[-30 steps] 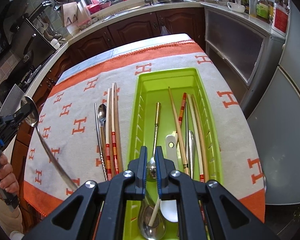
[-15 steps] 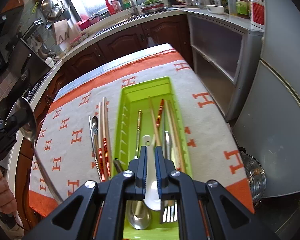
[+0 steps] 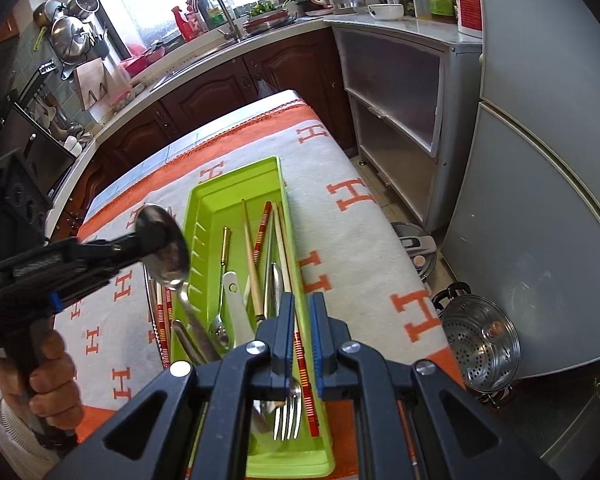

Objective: Organize utensils
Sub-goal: 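Lower the metal spoon into the green tray and open the left gripper, then move the right gripper over the wooden-handled spoon on the cloth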

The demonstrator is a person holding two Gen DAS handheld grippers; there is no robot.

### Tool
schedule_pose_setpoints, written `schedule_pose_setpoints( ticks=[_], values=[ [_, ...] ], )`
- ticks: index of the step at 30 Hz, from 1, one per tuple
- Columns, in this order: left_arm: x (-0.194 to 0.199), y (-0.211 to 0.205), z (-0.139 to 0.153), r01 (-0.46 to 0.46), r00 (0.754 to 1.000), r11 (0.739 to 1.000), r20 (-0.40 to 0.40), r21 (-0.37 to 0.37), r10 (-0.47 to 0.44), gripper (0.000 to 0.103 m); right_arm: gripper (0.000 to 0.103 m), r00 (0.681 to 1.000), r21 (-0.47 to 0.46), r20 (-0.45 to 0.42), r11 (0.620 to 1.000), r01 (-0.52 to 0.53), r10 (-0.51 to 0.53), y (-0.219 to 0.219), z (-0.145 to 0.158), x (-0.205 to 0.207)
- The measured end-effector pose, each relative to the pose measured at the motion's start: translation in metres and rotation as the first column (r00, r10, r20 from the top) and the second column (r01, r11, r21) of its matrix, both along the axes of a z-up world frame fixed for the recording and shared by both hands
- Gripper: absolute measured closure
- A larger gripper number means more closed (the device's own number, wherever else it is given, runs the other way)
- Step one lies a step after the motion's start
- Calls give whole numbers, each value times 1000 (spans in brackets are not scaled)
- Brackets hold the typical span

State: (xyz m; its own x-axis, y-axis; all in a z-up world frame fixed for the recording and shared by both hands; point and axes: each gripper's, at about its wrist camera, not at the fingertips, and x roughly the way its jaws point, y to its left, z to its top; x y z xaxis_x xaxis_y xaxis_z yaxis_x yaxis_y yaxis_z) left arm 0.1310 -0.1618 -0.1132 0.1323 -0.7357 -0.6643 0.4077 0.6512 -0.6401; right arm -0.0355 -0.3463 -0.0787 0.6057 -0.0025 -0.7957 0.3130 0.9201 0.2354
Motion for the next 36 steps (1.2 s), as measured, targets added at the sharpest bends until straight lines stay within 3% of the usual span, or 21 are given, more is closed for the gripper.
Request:
schedule_pose_setpoints(
  ticks=[6, 8, 13, 17, 26, 28, 36],
  values=[
    [9, -18, -16, -3, 1000, 997, -4, 74, 3, 97, 95, 1000, 10, -16, 1000, -8, 8, -2, -7, 2],
    [9, -16, -14, -11, 1000, 997, -4, 75, 11, 83, 95, 1000, 12, -18, 1000, -21, 21, 0, -8, 4],
    [-1, 3, 12, -22, 998, 997, 61, 76, 17, 72, 95, 998, 13, -26, 998, -63, 63, 9, -8, 10],
    [-16, 25, 34, -33, 992, 993, 122, 112, 19, 55, 95, 995, 4, -29, 996, -92, 92, 17, -6, 15],
    [-52, 80, 48, -71, 981, 973, 192, 219, 28, 50, 96, 986, -57, -27, 984, -168, 167, 48, 1, 19],
    [-59, 92, 48, -99, 977, 967, 208, 236, 49, 45, 96, 983, -44, -10, 982, -182, 181, 52, 3, 19],
    [-72, 125, 44, -176, 966, 949, 232, 262, 116, 44, 96, 974, 1, 20, 974, -225, 224, 71, 10, 22]
  ],
)
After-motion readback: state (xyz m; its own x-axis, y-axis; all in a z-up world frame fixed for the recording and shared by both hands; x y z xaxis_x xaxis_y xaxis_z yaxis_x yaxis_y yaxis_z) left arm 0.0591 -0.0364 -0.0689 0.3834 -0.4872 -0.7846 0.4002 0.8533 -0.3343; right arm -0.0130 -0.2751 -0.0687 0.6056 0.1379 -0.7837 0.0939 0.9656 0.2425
